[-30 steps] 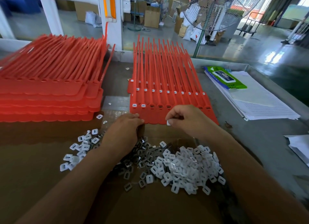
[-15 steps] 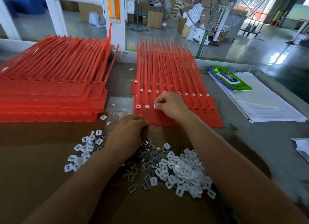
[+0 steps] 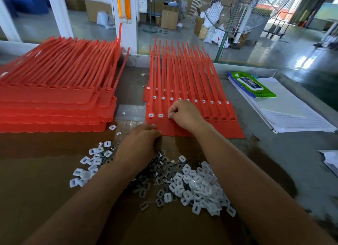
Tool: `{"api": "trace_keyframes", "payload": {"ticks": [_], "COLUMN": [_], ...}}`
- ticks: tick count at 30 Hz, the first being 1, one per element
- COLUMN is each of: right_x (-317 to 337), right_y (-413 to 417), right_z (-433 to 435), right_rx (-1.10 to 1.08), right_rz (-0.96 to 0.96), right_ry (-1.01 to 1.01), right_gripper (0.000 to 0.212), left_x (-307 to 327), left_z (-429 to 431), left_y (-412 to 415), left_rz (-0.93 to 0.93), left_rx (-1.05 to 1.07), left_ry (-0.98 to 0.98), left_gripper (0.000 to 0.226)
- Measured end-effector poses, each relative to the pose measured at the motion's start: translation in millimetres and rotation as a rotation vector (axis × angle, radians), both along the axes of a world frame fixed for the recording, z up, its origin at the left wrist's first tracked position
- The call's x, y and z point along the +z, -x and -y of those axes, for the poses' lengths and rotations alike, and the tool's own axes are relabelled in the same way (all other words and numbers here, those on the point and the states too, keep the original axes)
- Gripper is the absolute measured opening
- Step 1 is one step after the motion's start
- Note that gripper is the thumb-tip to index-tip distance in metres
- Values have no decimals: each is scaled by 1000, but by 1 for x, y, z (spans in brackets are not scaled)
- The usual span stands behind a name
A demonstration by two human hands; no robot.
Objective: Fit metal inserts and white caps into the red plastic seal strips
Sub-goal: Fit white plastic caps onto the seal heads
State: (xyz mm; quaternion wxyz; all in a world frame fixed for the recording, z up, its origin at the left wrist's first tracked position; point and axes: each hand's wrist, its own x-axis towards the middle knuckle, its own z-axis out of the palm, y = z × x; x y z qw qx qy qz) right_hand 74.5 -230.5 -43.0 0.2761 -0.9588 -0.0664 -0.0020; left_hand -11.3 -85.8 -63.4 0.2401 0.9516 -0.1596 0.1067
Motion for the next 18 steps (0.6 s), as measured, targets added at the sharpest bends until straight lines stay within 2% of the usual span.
{"api": "trace_keyframes", "payload": {"ticks": [8, 12, 18], "right_x": [-4, 1, -1], "right_y": [-3, -12, -19], "right_z": [-1, -5, -7], "right_rx": [-101, -118, -164], "right_rz": [10, -14, -75], "right_ry": [-56, 15, 12], "right_gripper": [29, 6, 7], "left_x": [2, 1, 0], "left_z": [1, 1, 0], "left_y": [1, 2, 2], "left_rz": [17, 34, 43], "left_rx": [-1, 6, -1], "left_ry": [10, 31, 37], "left_gripper": [33, 33, 34]}}
